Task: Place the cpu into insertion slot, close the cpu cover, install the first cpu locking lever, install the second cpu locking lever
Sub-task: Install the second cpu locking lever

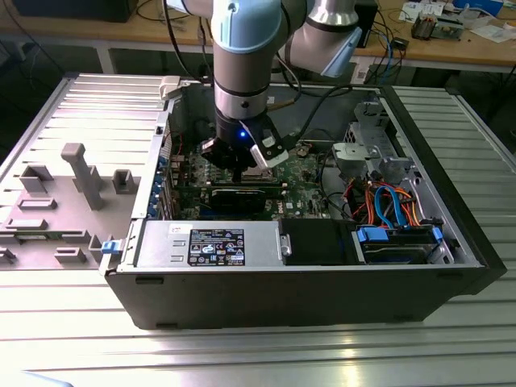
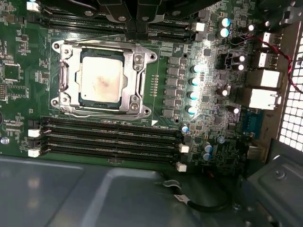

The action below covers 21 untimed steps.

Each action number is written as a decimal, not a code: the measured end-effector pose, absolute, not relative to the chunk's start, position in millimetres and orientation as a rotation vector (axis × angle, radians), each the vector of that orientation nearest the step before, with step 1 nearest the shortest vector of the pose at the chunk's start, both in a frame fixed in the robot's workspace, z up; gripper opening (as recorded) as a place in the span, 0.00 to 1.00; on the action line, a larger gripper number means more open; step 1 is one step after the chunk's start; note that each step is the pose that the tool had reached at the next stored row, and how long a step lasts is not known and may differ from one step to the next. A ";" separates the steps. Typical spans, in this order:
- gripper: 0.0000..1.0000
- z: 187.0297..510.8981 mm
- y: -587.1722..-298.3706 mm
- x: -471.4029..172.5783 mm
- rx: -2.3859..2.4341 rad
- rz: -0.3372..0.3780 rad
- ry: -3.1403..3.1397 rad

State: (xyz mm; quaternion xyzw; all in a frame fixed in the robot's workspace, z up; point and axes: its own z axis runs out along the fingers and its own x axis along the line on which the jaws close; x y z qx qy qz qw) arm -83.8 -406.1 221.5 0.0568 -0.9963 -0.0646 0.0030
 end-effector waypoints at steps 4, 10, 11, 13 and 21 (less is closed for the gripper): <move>0.11 216.8 -406.1 -90.3 0.188 -0.220 -3.121; 0.11 213.7 -406.1 -91.2 0.187 -0.244 -3.121; 0.11 213.7 -406.1 -91.1 0.188 -0.246 -3.120; 0.11 213.6 -406.1 -91.1 0.188 -0.251 -3.120; 0.11 213.4 -406.1 -91.2 0.188 -0.268 -3.120</move>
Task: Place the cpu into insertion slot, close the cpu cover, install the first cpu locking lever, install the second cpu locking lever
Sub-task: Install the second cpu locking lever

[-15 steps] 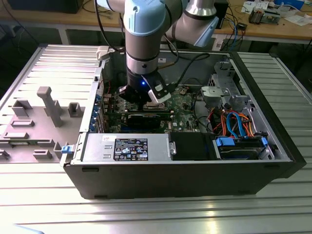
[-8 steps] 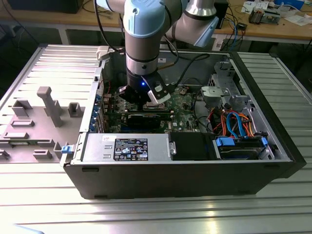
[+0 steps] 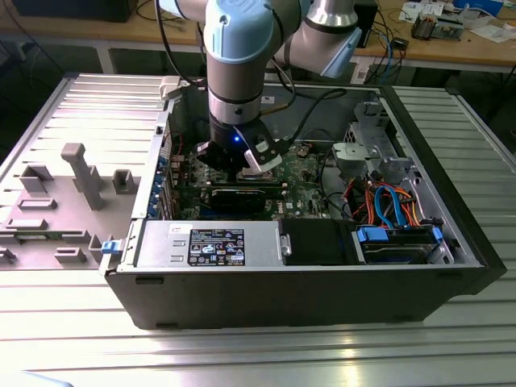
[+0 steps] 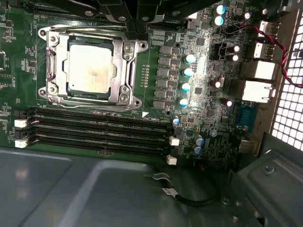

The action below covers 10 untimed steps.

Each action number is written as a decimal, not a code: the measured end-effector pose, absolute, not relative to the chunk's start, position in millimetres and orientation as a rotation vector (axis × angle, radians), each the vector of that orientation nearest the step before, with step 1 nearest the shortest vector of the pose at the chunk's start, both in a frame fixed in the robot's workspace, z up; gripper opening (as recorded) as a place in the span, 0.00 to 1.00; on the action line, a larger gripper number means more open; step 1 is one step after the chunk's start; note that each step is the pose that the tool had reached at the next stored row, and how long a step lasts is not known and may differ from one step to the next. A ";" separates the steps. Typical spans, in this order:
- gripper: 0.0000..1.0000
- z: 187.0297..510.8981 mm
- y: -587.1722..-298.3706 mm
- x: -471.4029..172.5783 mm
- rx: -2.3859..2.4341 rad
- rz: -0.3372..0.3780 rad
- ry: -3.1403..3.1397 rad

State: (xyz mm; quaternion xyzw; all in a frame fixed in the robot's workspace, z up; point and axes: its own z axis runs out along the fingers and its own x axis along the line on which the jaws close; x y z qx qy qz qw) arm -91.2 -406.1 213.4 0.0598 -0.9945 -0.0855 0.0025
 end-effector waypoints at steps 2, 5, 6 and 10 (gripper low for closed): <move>0.11 213.3 -406.1 -91.1 0.188 -0.274 -3.119; 0.11 213.2 -406.1 -91.1 0.188 -0.280 -3.119; 0.11 213.2 -406.1 -91.2 0.188 -0.282 -3.119; 0.11 212.1 -407.9 -91.5 0.188 -0.282 -3.119</move>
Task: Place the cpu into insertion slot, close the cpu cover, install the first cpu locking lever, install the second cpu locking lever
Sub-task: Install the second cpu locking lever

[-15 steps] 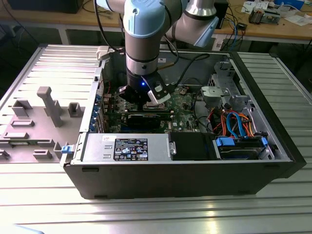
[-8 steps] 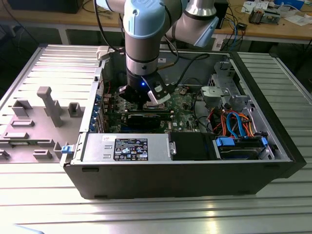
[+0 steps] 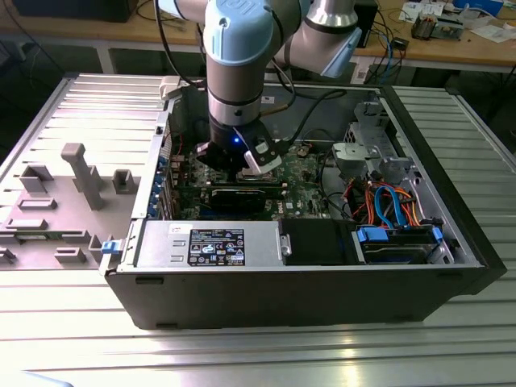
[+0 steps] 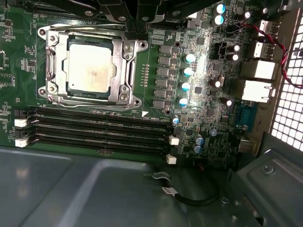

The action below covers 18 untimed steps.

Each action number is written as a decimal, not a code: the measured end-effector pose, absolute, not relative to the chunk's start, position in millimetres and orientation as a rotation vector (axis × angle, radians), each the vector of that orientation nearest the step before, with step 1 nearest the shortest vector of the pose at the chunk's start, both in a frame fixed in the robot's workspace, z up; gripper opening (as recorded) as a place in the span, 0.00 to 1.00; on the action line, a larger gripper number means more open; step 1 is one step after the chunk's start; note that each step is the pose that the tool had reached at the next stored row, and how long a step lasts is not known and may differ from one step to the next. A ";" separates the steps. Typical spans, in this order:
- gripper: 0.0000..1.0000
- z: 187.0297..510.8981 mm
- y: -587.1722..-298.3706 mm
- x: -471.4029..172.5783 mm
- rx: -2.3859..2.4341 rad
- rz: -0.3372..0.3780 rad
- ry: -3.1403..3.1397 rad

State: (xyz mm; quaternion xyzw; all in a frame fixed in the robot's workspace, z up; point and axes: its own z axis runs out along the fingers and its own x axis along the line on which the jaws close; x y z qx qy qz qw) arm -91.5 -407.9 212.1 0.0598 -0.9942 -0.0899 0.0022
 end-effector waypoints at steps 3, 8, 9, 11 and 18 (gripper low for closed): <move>0.11 207.3 -408.3 -91.6 0.188 -0.282 -3.119; 0.11 204.0 -408.2 -94.8 0.188 -0.300 -3.118; 0.11 204.4 -408.2 -94.8 0.188 -0.301 -3.118; 0.11 204.8 -408.3 -94.1 0.188 -0.300 -3.118; 0.11 207.8 -408.2 -91.9 0.188 -0.302 -3.118</move>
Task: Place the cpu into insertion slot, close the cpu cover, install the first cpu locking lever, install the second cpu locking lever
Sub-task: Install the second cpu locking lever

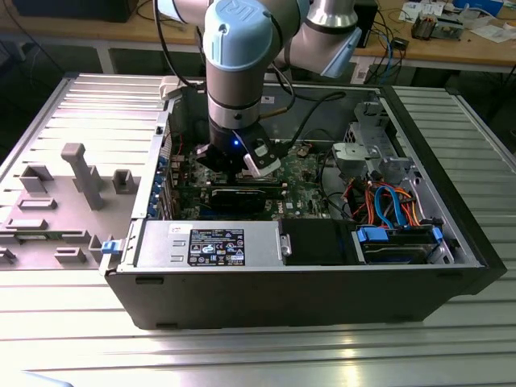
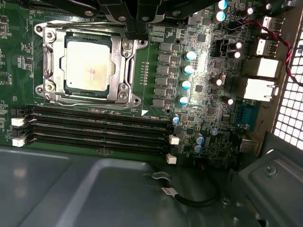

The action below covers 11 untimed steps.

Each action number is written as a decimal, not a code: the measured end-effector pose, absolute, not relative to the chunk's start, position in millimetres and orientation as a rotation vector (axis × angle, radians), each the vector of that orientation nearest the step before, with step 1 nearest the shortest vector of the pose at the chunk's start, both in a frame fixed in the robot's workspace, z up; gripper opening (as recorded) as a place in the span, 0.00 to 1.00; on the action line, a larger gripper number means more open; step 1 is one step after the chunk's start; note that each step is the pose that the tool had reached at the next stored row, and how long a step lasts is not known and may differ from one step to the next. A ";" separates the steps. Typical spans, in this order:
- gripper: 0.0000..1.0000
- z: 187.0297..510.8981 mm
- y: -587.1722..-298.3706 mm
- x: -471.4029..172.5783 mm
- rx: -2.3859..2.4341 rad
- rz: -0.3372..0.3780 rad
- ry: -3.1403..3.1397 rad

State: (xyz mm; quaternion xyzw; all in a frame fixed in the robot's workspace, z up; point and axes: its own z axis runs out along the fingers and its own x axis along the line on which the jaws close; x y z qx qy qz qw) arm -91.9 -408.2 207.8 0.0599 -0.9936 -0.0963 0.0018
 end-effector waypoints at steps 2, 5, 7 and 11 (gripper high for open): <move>0.11 207.7 -408.2 -92.0 0.188 -0.303 -3.118; 0.11 206.9 -408.2 -92.0 0.188 -0.312 -3.117; 0.11 206.0 -408.2 -92.0 0.188 -0.332 -3.116; 0.11 200.5 -407.6 -92.0 0.188 -0.360 -3.114</move>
